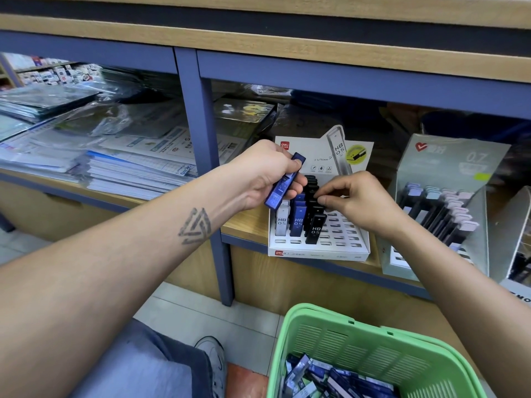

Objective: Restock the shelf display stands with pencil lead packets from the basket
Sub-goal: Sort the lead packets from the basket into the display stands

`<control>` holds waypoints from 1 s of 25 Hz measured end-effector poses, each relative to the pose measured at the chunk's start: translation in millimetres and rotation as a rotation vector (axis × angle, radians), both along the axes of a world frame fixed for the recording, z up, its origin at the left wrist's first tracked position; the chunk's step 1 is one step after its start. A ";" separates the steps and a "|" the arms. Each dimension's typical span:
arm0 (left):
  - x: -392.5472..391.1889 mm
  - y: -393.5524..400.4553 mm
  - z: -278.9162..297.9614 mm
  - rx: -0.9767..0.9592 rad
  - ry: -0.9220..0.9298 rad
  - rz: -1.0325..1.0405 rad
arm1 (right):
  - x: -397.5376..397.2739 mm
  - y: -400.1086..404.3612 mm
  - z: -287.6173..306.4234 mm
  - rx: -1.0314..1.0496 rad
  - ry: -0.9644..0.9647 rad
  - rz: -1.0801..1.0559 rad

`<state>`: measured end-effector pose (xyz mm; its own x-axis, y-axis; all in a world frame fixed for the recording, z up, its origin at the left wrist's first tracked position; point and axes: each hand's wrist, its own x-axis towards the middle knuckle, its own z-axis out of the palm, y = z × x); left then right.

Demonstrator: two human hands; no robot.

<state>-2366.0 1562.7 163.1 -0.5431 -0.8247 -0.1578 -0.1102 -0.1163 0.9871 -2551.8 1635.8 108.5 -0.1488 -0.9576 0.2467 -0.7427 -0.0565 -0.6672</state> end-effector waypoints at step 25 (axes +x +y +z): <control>-4.0 -0.2 -1.0 -0.012 -0.031 0.007 | 7.2 -0.3 4.0 -0.017 0.109 0.031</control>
